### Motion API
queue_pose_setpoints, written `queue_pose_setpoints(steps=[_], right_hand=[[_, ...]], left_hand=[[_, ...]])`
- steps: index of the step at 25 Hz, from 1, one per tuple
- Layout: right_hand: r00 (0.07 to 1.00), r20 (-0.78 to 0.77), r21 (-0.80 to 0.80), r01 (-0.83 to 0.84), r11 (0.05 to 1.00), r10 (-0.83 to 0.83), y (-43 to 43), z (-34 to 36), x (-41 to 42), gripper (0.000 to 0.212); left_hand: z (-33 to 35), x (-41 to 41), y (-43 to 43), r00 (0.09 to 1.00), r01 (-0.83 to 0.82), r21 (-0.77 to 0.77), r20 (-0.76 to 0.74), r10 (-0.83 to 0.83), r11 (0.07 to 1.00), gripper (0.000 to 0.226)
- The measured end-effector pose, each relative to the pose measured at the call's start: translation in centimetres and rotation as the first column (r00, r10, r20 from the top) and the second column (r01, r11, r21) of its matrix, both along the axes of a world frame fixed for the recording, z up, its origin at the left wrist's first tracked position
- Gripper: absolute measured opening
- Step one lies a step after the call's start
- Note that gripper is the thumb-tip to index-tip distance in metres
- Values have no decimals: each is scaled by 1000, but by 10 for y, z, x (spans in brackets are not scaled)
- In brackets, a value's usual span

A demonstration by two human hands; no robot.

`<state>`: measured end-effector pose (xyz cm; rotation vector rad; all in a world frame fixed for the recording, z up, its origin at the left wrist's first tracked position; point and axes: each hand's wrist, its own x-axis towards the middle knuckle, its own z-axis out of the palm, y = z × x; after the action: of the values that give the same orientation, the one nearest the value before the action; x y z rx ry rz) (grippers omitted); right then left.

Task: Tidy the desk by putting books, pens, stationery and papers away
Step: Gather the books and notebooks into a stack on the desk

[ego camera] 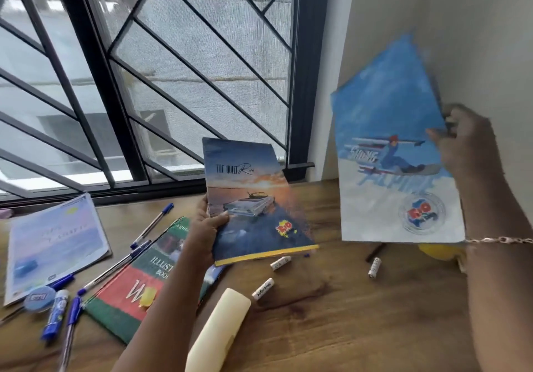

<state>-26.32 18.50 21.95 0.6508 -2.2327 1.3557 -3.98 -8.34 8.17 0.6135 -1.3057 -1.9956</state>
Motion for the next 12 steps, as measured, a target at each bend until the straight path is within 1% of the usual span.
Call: queue_pose_setpoints(steps=[1,2,4,6,9,11,12], right_hand=[[998,30,-53,-45,998,47,0,5,7,30],[985,109,-137,-116,984,132,-5,6,15,33],[896,297,-280,-249,927,330,-19,-3,31,37],[788,431,-349,-304,886,440,-33,-27,43,38],[711,560,-326,-281,902,424,-38,-66,46,40],[673,634,-310,-231,922,381,-30,-86,41,34],[676,647,-294,-206,933,353,-26,-93,39,28]], left_hand=[[-1,0,2,1000,14,21,-5,-14,1000,57],[-3,0,6,999,39,47,-14,-38,998,56],[-7,-2,20,993,111,87,-37,-108,990,53],[-7,-4,37,979,203,93,-58,-198,975,49],[-7,-5,60,959,279,128,-85,-269,952,45],[-6,-4,72,949,309,159,-112,-294,938,45],[-6,-4,78,946,318,166,-120,-301,933,45]])
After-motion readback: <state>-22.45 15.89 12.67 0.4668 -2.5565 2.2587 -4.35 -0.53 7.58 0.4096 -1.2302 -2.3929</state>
